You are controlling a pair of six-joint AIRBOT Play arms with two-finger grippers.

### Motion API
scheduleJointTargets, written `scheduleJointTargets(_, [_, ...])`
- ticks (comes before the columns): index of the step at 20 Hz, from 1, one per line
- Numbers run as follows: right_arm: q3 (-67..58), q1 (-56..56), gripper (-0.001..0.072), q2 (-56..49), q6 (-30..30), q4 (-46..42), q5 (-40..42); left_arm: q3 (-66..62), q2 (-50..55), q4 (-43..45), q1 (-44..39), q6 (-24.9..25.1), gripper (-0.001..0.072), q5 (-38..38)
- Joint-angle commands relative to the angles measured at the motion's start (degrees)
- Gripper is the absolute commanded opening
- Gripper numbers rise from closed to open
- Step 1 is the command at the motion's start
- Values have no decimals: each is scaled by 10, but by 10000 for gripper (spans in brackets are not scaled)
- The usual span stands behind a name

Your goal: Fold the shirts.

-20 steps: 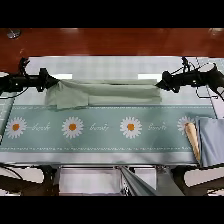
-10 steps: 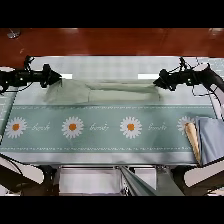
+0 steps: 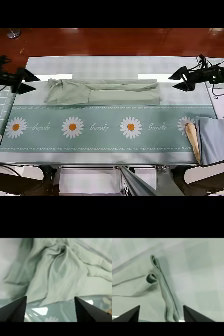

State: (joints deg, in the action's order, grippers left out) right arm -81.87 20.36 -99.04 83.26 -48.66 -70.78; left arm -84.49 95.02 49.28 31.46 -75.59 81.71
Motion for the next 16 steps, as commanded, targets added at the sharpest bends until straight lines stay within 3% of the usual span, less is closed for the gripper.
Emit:
scheduleJointTargets(1, [46,5,620,8,26,-21,38,109,-127,11,27,43,701,-97])
scheduleJointTargets(4, [57,-34,620,-21,24,7,45,246,-255,-80,-21,90,701,-131])
scheduleJointTargets(6, [56,-60,620,-36,12,28,46,300,-309,-82,-69,96,701,-162])
scheduleJointTargets(9, [44,-105,620,-60,5,32,28,311,-324,-82,-148,96,701,-116])
scheduleJointTargets(12, [6,-146,585,-75,27,31,26,308,-310,-82,-221,96,701,-152])
scheduleJointTargets(13, [-11,-153,377,-75,31,31,21,299,-301,-82,-236,112,699,-152])
scheduleJointTargets(14, [-28,-157,21,-74,23,32,9,284,-289,-82,-247,130,695,-149])
scheduleJointTargets(15, [-39,-158,26,-71,19,28,2,269,-278,-83,-254,130,543,-146])
scheduleJointTargets(16, [-41,-155,25,-60,27,19,-1,252,-266,-83,-259,130,74,-146])
